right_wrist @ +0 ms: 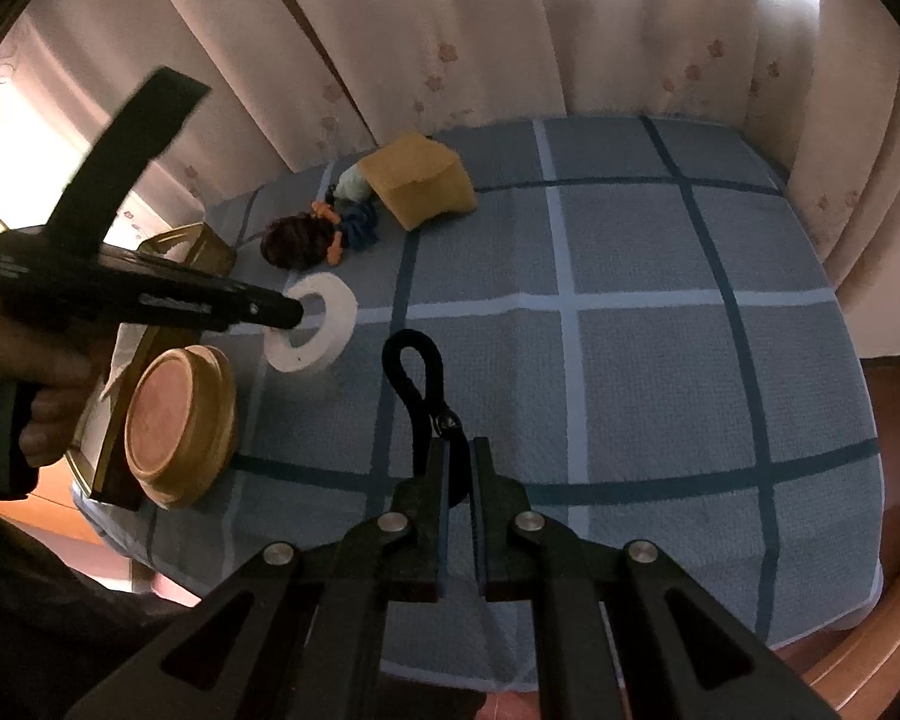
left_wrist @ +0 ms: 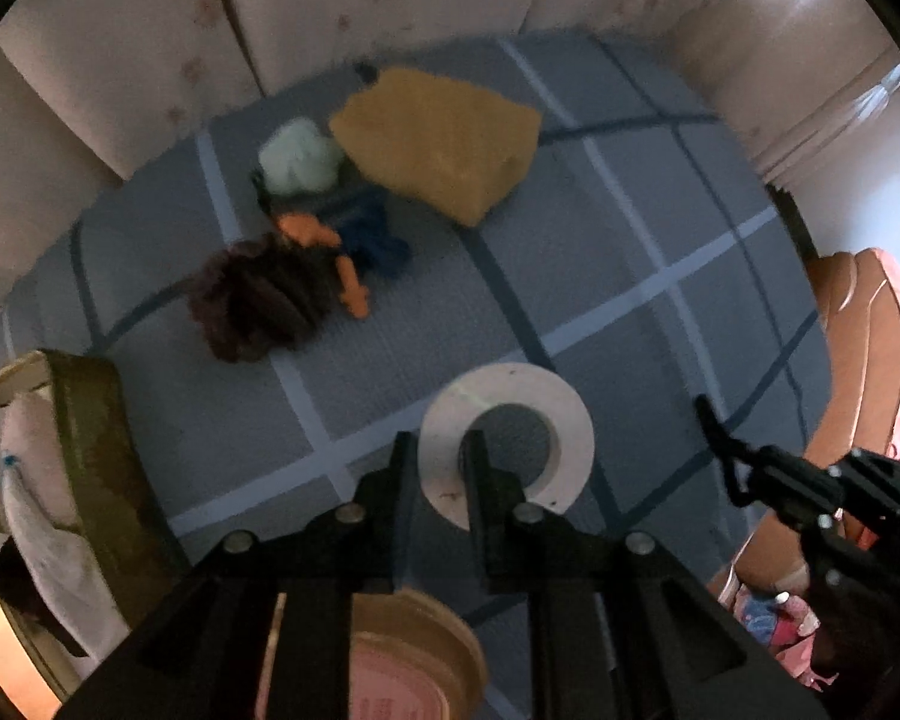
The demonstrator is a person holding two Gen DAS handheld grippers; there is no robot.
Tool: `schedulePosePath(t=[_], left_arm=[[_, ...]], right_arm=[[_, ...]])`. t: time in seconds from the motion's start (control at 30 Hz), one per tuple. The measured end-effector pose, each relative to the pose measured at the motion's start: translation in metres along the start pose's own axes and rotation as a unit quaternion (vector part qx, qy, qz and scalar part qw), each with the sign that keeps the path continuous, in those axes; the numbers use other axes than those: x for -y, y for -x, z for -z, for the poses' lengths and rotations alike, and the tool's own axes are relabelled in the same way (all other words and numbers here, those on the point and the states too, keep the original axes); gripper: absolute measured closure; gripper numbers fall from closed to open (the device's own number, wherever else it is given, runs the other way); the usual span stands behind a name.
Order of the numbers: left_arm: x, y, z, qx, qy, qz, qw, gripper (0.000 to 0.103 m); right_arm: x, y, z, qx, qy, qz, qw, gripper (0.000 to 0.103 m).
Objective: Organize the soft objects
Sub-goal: 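Grasp the white foam ring with the left gripper while the right holds the hair tie, then carry the foam ring in the left gripper and hair tie in the right over the tray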
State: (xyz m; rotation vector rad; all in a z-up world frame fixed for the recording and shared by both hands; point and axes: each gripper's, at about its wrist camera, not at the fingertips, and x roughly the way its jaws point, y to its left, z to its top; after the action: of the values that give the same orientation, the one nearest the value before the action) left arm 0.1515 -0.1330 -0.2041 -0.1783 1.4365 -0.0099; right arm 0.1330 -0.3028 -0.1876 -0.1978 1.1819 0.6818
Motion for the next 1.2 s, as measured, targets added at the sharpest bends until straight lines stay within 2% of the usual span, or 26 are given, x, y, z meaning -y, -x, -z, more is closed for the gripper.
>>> schedulePosePath(t=[0.4, 1.2], left_arm=[[-0.035, 0.061, 0.023, 0.052, 0.012, 0.009, 0.9985, 0.090], [-0.087, 0.103, 0.052, 0.098, 0.046, -0.012, 0.9940, 0.090]], right_arm=[[-0.029, 0.002, -0.021, 0.020, 0.027, -0.014, 0.999, 0.096], [-0.094, 0.003, -0.044, 0.045, 0.073, -0.040, 0.995, 0.096]])
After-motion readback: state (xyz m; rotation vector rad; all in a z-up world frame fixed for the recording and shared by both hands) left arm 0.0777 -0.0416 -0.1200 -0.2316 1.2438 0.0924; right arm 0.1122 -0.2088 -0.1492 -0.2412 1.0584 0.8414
